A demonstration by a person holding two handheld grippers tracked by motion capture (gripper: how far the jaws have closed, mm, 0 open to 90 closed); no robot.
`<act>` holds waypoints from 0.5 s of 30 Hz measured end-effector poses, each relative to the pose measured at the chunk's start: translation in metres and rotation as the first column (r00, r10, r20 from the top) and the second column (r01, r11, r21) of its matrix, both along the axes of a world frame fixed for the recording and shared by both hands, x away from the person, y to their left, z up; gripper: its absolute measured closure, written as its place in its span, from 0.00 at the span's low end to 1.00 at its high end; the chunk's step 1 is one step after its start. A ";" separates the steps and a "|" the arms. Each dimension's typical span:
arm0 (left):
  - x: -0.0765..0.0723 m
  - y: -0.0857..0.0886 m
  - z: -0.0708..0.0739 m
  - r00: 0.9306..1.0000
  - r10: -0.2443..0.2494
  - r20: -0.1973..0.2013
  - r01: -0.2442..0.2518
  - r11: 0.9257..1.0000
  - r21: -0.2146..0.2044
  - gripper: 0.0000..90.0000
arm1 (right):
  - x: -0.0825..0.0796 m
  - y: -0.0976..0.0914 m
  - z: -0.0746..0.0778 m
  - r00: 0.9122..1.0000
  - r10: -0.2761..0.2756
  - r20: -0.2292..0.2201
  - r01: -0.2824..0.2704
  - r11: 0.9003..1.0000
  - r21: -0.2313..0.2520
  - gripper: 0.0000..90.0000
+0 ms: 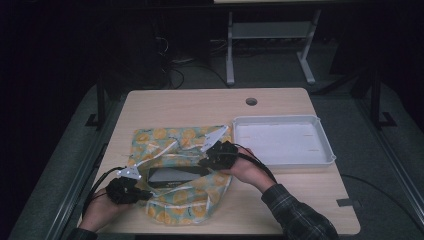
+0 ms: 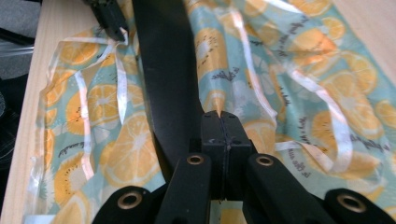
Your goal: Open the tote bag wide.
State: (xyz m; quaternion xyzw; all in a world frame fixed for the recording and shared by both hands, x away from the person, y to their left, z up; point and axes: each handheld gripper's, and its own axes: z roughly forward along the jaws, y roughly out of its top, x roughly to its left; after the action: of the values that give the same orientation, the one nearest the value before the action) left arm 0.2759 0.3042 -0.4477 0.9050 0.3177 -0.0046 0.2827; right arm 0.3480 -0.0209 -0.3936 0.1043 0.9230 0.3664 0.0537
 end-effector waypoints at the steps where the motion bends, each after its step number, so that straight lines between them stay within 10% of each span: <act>1: 0.000 0.000 0.000 1.000 -0.001 0.000 0.001 1.000 0.001 0.99 | 0.002 -0.001 0.001 1.000 -0.005 0.004 0.005 1.000 0.003 0.99; 15: 0.000 0.000 0.000 1.000 -0.002 0.000 0.002 1.000 0.004 0.99 | 0.029 -0.018 -0.005 0.993 -0.117 -0.021 0.117 0.993 -0.003 0.99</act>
State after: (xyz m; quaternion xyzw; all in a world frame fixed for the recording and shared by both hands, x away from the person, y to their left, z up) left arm 0.2759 0.3042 -0.4475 0.9059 0.3167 -0.0042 0.2810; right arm 0.3775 -0.0389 -0.3991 0.1620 0.9163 0.3605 0.0653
